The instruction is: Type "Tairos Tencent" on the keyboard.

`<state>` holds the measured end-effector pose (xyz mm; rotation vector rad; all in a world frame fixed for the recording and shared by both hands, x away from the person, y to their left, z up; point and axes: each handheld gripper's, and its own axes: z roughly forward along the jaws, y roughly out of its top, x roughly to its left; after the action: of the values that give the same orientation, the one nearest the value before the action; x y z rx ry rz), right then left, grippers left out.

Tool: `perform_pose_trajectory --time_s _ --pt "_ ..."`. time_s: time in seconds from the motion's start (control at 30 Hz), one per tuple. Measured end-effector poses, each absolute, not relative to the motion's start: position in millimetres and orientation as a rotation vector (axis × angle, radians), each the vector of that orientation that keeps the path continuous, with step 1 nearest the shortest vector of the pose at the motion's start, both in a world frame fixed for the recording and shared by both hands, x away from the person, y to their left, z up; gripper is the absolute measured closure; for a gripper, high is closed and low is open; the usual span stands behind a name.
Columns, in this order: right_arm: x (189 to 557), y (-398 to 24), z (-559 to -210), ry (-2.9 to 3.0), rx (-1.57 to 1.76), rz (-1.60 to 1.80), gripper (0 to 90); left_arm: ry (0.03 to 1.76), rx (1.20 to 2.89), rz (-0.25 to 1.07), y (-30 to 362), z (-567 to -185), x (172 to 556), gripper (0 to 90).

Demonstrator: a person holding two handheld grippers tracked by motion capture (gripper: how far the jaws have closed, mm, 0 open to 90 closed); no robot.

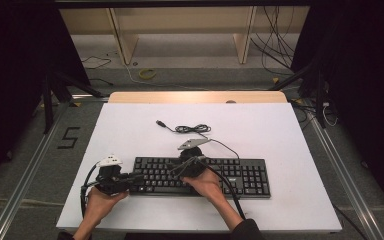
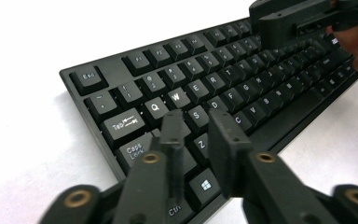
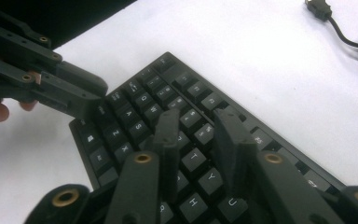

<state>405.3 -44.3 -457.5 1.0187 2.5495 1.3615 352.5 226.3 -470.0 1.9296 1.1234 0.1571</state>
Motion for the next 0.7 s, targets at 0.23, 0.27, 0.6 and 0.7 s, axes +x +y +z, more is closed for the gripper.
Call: perform_pose_trajectory --time_s 0.23,0.27,0.6,0.7 --pt "403.1 -47.4 -455.6 2.554 1.015 1.382 64.1 1.108 1.918 0.158 225.8 -468.6 352.9 65.6" --pt "402.8 -48.1 -455.2 2.554 1.016 1.385 63.7 1.108 1.918 0.159 225.8 -468.4 353.0 64.8" --pt "402.0 -54.7 -454.9 2.552 1.021 1.392 57.9 1.130 1.891 0.154 226.2 -469.2 356.2 53.2" --pt "401.8 -56.9 -454.3 2.545 1.024 1.405 56.4 1.130 1.892 0.156 225.7 -469.0 357.0 49.7"
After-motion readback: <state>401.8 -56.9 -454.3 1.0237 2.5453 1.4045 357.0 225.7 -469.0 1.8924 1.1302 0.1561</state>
